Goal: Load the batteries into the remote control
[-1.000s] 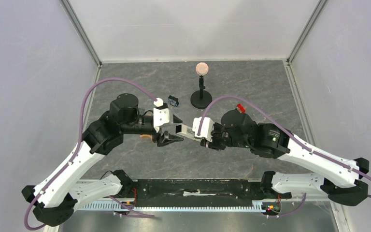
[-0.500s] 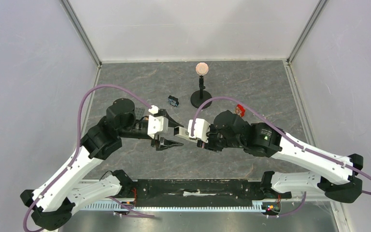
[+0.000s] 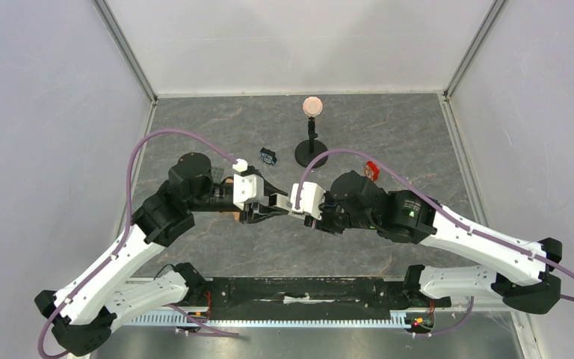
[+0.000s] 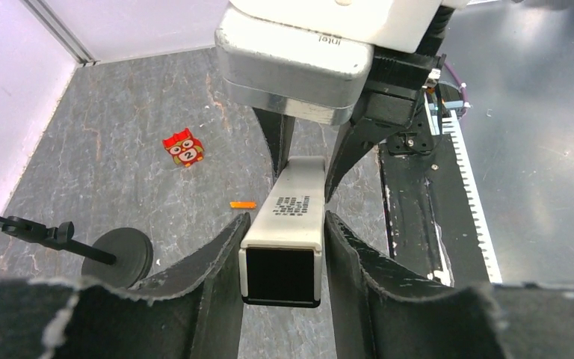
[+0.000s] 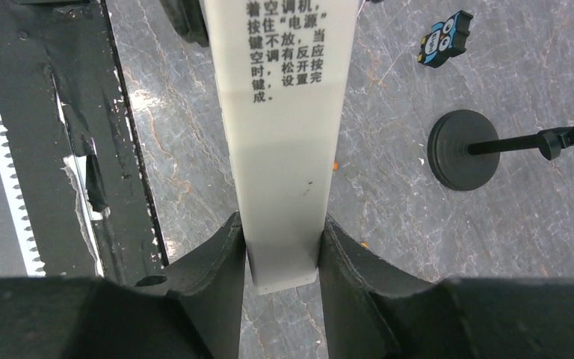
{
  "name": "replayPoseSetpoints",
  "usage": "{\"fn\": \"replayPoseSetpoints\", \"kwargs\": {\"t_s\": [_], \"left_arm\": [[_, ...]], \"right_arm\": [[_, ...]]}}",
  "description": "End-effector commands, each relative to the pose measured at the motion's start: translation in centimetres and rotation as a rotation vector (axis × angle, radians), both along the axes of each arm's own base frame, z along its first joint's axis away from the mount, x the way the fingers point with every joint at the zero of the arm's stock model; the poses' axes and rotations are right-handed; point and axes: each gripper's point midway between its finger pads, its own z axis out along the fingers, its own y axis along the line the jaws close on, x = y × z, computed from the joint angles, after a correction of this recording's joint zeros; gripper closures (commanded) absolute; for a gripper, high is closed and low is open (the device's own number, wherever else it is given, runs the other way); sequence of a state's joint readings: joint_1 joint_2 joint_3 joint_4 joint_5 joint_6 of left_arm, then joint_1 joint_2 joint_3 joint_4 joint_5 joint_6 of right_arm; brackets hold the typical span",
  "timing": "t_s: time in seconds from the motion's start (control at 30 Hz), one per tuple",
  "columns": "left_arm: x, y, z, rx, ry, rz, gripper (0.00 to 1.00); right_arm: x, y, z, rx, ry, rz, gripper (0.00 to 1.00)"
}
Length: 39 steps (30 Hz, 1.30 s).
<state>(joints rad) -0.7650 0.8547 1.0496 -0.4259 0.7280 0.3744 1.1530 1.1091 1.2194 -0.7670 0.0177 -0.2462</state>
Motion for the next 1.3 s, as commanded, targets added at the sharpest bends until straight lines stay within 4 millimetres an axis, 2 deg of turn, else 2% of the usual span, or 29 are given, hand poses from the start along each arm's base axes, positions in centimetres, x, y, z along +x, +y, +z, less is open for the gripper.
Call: {"fn": "replayPoseSetpoints", "kwargs": {"t_s": [0.0,0.3,0.57,0.7,0.77,0.87,0.97,1.0,1.1,1.17,1.2,1.27], "left_arm": [[0.4,-0.3,1.1,-0.047,0.007,0.021,0.54],[-0.2,0.1,-0.1,0.012,0.026,0.002,0.46],[0.4,-0.3,0.3,-0.013,0.016,0.018,0.56],[0.5,-0.4,0.3,-0.015,0.013,0.016,0.76],[0.6,-0.4,0.1,-0.012,0.011,0.016,0.98],[1.0,-0.4,-0.1,-0.015,0.018,0.043,0.98],[1.8,-0.5,-0.4,-0.029,0.034,0.091,0.98],[2.2,-0.5,-0.6,-0.032,0.039,0.112,0.98],[3.2,-0.6,-0.9,-0.054,0.057,0.167,0.98],[3.5,-0.6,-1.4,-0.061,0.067,0.185,0.98],[3.7,-0.6,-1.5,-0.07,0.067,0.197,0.98],[4.0,-0.5,-1.7,-0.083,0.067,0.219,0.98]], "right_arm": [[0.9,0.8,3.3,0.114,-0.069,-0.026,1.0],[0.8,0.7,3.1,0.113,-0.07,-0.023,1.0],[0.8,0.7,2.5,0.096,-0.061,-0.023,1.0],[0.8,0.7,2.5,0.098,-0.06,-0.026,1.0],[0.8,0.8,2.5,0.103,-0.057,-0.028,1.0],[0.7,0.8,2.4,0.113,-0.044,-0.039,0.97],[0.8,0.9,2.1,0.132,-0.029,-0.066,0.85],[0.8,1.0,2.1,0.148,-0.023,-0.076,0.76],[0.7,1.1,1.8,0.203,-0.003,-0.103,0.4],[0.8,1.1,1.8,0.25,0.009,-0.134,0.23],[0.9,1.0,1.7,0.274,0.015,-0.156,0.16],[1.2,0.5,1.8,0.322,0.017,-0.207,0.08]]}}
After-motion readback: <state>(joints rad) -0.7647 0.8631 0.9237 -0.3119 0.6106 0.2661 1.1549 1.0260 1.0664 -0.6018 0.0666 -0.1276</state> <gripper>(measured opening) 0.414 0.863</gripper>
